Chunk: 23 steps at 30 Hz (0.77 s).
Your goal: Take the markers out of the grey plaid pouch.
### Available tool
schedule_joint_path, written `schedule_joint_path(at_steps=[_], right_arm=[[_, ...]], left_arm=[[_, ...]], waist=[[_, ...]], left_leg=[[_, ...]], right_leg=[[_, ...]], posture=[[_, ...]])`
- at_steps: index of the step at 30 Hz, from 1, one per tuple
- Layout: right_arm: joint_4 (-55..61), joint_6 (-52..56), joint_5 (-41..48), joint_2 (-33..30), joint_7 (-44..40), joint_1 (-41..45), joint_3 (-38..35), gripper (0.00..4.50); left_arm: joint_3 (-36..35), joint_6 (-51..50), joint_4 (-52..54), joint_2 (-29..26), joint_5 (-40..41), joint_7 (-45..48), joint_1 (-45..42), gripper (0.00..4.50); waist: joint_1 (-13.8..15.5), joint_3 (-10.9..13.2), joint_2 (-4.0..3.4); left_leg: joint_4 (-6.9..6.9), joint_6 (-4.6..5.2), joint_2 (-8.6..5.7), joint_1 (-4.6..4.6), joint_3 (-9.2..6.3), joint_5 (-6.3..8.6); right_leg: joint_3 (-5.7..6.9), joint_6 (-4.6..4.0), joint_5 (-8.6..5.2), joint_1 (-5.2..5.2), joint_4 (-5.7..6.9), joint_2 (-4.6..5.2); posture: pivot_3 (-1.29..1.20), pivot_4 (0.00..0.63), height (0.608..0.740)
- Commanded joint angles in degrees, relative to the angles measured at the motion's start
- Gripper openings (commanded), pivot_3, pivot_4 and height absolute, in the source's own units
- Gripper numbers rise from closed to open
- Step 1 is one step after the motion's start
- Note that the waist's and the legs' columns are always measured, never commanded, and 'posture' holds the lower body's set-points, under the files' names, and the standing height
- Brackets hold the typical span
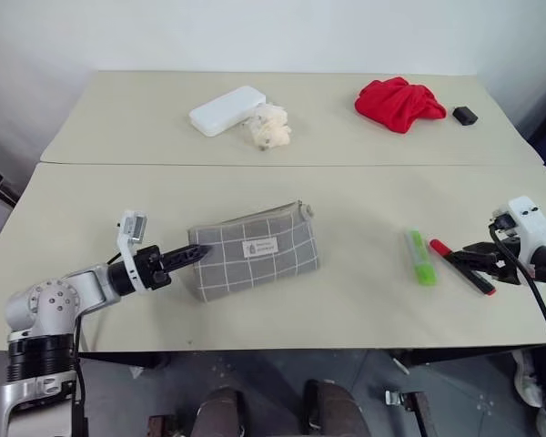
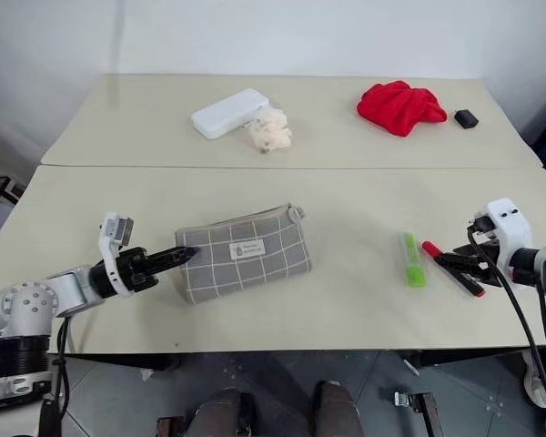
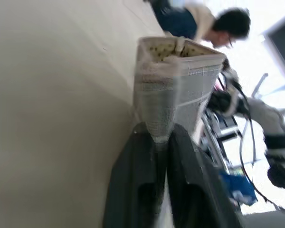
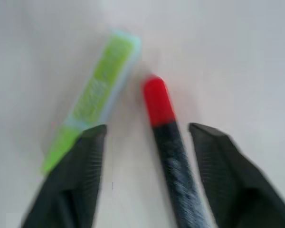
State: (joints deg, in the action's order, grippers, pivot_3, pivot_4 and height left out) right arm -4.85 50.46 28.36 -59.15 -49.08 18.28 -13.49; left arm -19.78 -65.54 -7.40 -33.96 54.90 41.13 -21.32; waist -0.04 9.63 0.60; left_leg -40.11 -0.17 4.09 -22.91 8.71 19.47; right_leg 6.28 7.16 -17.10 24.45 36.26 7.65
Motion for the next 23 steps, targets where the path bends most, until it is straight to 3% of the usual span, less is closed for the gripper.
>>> schedule_joint_path(at_steps=[1, 2, 5, 8, 12, 17, 23], right_arm=[[2.7, -6.7, 1.5, 0.0, -3.9, -0.3, -4.8, 4.28], [4.3, -8.8, 2.6, 0.7, -5.7, -0.2, -5.6, 4.5], [8.2, -13.6, 5.5, 2.7, -9.9, -0.2, -7.4, 4.5], [13.6, -18.9, 7.8, 7.6, -11.5, -1.3, -7.3, 4.5], [17.9, -28.4, 5.1, 11.0, -16.4, -6.1, -3.9, 4.5], [22.2, -36.7, 4.1, 15.8, -18.8, -9.9, 0.6, 4.5], [12.5, -52.7, -3.2, 18.4, -21.7, -13.2, 3.0, 4.5]], left_arm=[[-2.0, 5.3, 0.8, -0.3, -3.1, -2.3, -0.3, 1.72], [-0.7, 10.8, 1.1, -1.2, -7.2, -1.7, 0.6, 2.06], [1.5, 24.5, 1.0, -4.2, -16.3, 1.6, 3.2, 2.97], [1.7, 46.3, -1.5, -8.5, -25.2, 11.6, 8.3, 3.86], [1.9, 61.2, -1.8, -11.9, -29.5, 21.1, 14.7, 3.86], [-0.5, 67.0, 6.3, -11.0, -29.3, 20.6, 20.3, 3.86], [-0.3, 68.9, 12.0, -9.9, -30.9, 16.8, 23.5, 3.86]], waist=[[0.0, 0.0, 0.0], [0.0, 0.0, 0.0], [-0.2, 0.0, 0.0], [-0.3, 0.0, 0.0], [0.2, 0.0, -0.02], [0.8, 0.0, 0.03], [1.1, 0.0, 0.03]], left_leg=[[0.01, 0.0, 0.0, 0.0, 0.0, 0.0], [0.03, 0.0, 0.0, 0.0, 0.01, 0.0], [0.08, -0.05, 0.01, 0.05, 0.03, -0.01], [0.14, -0.08, 0.03, 0.1, 0.07, -0.01], [0.19, -0.06, 0.03, 0.07, 0.13, 0.01], [0.1, 0.02, 0.02, 0.03, 0.1, 0.06], [0.08, 0.05, 0.01, 0.1, 0.13, 0.07]], right_leg=[[0.0, 0.0, 0.0, 0.0, -0.01, -0.01], [0.0, 0.0, 0.0, 0.0, -0.02, -0.01], [0.01, 0.0, 0.0, 0.0, -0.06, -0.07], [-0.01, -0.01, 0.0, 0.0, -0.08, -0.1], [-0.01, -0.01, 0.0, 0.01, -0.23, -0.08], [-0.01, 0.05, 0.03, -0.02, -0.22, -0.01], [-0.01, 0.05, 0.03, -0.09, -0.22, 0.0]], posture=[[0.0, 0.15, 0.74], [0.0, 0.15, 0.74], [0.0, 0.15, 0.74], [0.0, 0.15, 0.74], [0.0, 0.15, 0.74], [0.0, 0.15, 0.74], [0.0, 0.15, 0.74]])
